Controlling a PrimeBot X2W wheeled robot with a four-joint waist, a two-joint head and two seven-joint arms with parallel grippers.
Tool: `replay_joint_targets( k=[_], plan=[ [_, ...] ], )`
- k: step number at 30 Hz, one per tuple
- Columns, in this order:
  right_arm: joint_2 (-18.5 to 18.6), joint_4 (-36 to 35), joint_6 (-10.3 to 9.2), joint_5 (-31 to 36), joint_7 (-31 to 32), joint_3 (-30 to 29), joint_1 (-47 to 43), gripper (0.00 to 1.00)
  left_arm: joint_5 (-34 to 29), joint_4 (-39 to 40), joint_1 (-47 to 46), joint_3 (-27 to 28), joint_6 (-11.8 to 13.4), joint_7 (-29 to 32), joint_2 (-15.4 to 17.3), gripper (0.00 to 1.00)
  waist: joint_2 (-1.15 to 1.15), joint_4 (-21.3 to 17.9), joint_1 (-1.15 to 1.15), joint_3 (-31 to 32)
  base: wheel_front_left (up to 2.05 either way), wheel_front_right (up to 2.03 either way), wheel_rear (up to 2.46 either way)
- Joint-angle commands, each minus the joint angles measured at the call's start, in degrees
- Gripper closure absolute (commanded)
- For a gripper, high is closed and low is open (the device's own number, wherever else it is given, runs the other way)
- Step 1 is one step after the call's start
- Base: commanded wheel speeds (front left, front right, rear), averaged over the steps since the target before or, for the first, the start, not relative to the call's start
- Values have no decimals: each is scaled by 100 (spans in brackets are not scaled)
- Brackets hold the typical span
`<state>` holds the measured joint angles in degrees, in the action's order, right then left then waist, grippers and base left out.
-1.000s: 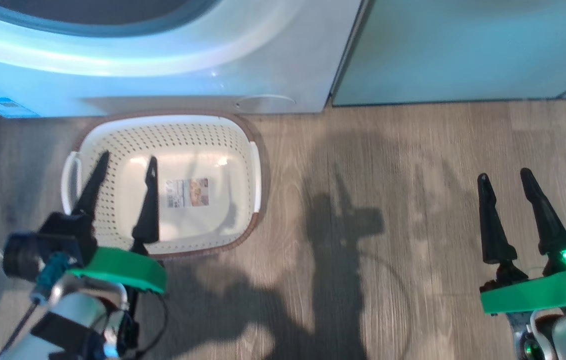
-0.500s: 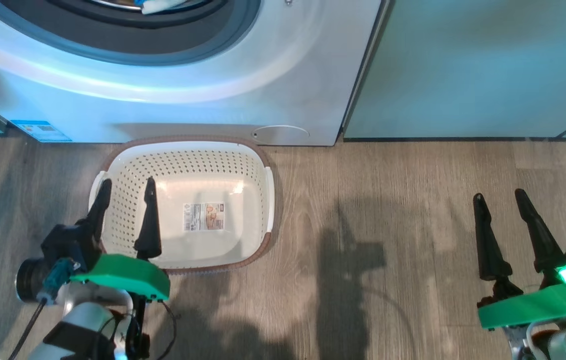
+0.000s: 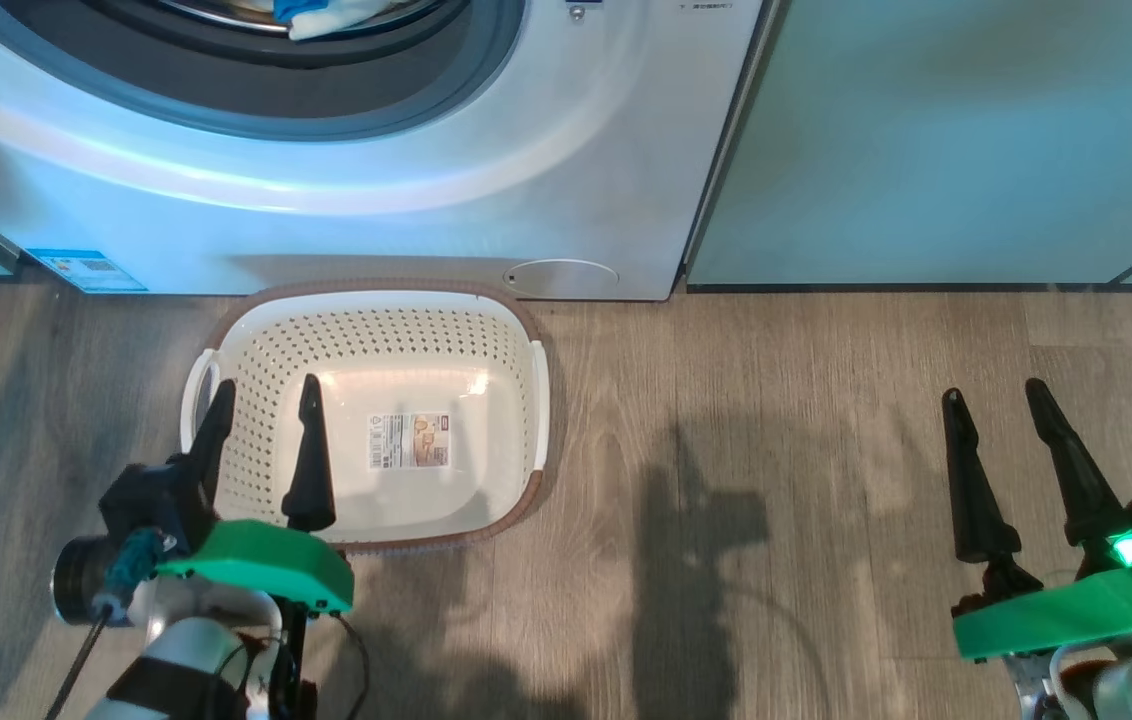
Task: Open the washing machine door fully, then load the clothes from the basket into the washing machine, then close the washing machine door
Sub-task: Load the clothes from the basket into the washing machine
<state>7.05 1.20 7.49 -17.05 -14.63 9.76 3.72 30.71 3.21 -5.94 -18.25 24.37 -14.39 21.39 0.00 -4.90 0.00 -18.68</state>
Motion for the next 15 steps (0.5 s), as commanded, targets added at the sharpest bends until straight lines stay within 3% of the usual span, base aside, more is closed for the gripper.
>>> replay_joint_targets(
  k=[1,9,15],
  plan=[
    [119,-162,0,32,-37,133,-21,0,-90,138,-78,289,301,-60,66,0,0,2,0,-10,0,0,0],
    [122,-170,0,8,-37,145,-3,0,-145,77,-139,323,206,-60,9,0,0,0,0,-63,0,0,0],
    [107,-204,0,-11,-37,201,41,0,-180,-48,-425,276,-12,-22,156,0,0,-73,0,-194,0,0,0]
  ],
)
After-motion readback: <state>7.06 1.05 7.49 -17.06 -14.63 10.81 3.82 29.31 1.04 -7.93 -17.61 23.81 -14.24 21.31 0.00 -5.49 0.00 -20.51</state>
